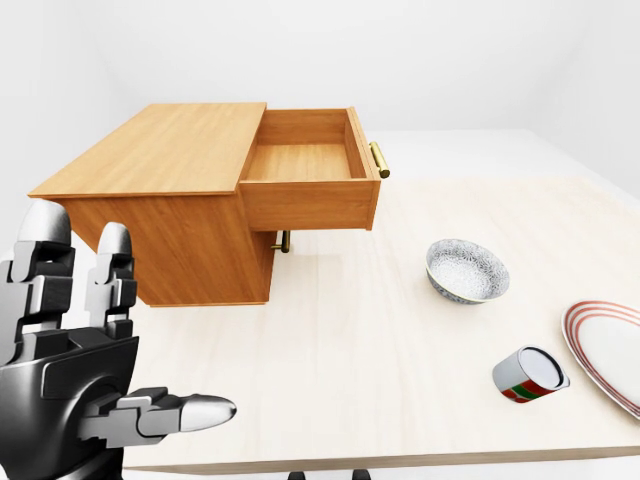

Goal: Put the ketchup in the top drawer of the cabinet.

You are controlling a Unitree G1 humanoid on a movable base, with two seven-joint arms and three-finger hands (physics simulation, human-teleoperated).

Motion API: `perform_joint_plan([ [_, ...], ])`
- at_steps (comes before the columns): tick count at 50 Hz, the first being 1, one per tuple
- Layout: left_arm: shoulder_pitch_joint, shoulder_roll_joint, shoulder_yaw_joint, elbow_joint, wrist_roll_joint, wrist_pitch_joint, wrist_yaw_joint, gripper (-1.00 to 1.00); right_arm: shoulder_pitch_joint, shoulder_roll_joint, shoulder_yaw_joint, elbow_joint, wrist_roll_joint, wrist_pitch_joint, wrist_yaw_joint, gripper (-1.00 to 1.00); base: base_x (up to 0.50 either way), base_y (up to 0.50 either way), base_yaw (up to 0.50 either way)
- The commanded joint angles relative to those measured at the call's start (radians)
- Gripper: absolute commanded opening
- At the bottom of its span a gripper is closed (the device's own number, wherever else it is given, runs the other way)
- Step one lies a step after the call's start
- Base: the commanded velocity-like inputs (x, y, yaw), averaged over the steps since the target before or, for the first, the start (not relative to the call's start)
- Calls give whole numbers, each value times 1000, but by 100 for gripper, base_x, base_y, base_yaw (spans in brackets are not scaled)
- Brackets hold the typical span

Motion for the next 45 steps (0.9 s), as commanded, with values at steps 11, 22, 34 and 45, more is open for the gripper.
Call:
perform_joint_plan([
  [11, 4, 9, 2, 0, -6, 0, 9, 100, -101, 52, -14, 89, -310, 0, 0, 100, 0, 0, 0],
  [22, 3, 10, 4, 0, -8, 0, 10, 100, -83, 101, 16, 120, -308, 0, 0, 100, 0, 0, 0],
  [34, -7, -6, 7, 0, 6, 0, -1, 100, -73, 138, 58, 109, -322, 0, 0, 100, 0, 0, 0],
  [45, -5, 2, 18, 0, -9, 0, 4, 100, -74, 207, 155, 111, -346, 0, 0, 100, 0, 0, 0],
])
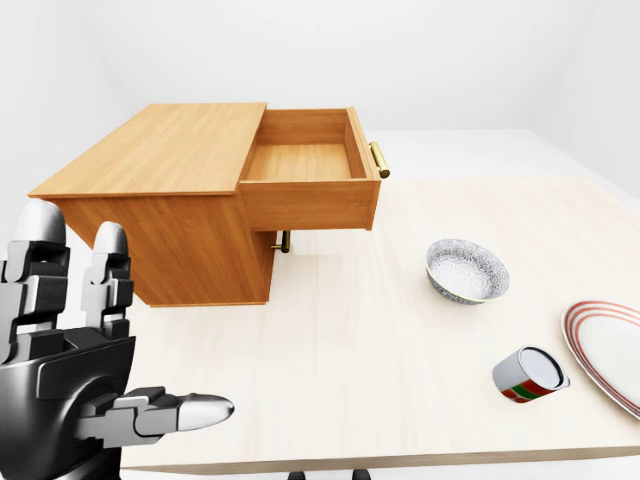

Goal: Put the ketchup in the top drawer of the cabinet.

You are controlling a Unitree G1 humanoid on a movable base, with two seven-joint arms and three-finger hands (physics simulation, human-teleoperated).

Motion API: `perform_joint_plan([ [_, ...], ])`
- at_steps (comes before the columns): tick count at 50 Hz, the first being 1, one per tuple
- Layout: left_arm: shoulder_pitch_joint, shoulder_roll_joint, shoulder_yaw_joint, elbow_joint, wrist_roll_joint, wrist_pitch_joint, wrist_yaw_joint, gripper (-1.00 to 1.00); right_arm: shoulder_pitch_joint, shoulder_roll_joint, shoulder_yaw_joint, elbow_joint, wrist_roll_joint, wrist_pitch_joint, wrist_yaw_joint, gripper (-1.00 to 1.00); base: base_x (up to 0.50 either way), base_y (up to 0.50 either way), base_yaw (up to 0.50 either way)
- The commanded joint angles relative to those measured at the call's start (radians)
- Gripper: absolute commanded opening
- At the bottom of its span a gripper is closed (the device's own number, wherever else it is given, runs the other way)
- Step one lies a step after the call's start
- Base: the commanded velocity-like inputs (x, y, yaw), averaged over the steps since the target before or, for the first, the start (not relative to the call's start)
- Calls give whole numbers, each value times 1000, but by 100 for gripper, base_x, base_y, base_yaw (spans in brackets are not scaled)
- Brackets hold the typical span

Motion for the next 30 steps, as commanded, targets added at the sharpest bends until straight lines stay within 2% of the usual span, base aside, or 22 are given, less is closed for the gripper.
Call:
perform_joint_plan([
  [1, 1, -1, 3, 0, -2, 0, -2, 100, 5, 76, 102, 3, -30, 0, 0, 100, 0, 0, 0],
  [9, 1, 6, 7, 0, -9, 0, 4, 100, 0, 102, 189, 32, -58, 0, 0, 100, 0, 0, 0],
  [14, 2, 5, 2, 0, -5, 0, 3, 100, 16, 133, 209, 54, -47, 0, 0, 100, 0, 0, 0],
  [30, -3, 1, 8, 0, -5, 0, -1, 100, 40, 169, 240, 115, -51, 0, 0, 100, 0, 0, 0],
])
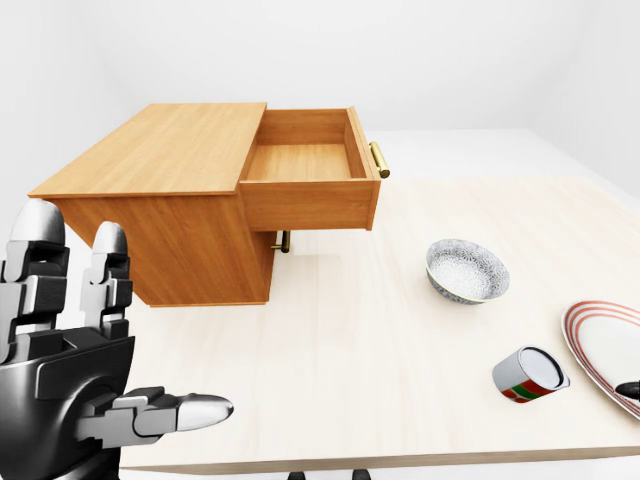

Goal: Put the ketchup in the top drawer of the cabinet.

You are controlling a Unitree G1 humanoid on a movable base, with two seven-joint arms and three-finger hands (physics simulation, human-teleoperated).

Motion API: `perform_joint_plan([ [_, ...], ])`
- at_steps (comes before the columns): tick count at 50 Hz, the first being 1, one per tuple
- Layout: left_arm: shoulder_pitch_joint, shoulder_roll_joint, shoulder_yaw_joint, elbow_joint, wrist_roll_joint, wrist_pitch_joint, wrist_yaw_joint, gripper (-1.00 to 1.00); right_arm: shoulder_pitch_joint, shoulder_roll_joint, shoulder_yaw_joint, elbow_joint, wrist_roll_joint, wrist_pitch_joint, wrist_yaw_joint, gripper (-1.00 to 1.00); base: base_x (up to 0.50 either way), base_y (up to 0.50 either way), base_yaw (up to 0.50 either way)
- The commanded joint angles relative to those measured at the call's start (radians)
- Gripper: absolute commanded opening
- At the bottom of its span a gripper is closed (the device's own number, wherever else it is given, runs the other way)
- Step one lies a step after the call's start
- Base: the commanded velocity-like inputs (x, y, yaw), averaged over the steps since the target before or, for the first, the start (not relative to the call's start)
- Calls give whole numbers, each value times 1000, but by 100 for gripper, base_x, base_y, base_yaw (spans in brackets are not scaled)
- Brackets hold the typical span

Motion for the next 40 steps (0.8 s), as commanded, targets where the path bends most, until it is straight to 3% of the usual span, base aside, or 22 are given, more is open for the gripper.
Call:
perform_joint_plan([
  [1, -3, -3, 4, 0, 0, 0, -3, 100, 11, 27, 37, 43, -7, 0, 0, 100, 0, 0, 0],
  [14, 2, -4, -9, 0, 12, 0, -3, 100, 29, 37, 51, 132, 5, 0, 0, 100, 0, 0, 0],
  [40, 0, -22, -15, 0, 32, 0, -19, 100, 17, 15, 162, 308, 8, 0, 0, 100, 0, 0, 0],
])
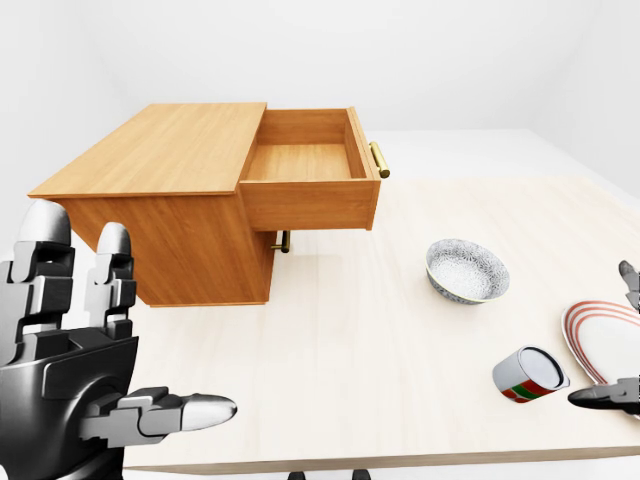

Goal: Put the ketchup in the top drawer of the cabinet.

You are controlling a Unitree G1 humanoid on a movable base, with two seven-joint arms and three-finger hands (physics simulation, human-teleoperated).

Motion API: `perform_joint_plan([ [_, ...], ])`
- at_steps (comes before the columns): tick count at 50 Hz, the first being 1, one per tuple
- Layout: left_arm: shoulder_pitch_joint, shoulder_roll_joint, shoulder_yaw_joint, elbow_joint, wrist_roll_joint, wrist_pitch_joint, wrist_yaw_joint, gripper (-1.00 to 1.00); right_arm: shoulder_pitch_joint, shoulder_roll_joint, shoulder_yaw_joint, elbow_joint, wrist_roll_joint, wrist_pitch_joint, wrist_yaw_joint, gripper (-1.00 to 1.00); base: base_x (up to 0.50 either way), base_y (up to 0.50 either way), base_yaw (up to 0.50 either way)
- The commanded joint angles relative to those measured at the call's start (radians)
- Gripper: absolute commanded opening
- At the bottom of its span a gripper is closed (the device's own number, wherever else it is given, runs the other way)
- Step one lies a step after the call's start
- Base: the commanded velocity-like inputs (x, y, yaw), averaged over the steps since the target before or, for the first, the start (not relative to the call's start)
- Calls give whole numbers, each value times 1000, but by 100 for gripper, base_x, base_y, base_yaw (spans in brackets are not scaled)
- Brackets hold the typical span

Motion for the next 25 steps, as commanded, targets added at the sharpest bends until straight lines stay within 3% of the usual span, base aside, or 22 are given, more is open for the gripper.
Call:
perform_joint_plan([
  [1, 4, 3, 0, 0, -3, 0, 1, 100, -6, -13, 39, 66, 7, 0, 0, 100, 0, 0, 0],
  [25, -2, 3, 0, 0, -1, 0, 1, 100, 4, -10, 87, 198, 54, 0, 0, 100, 0, 0, 0],
])
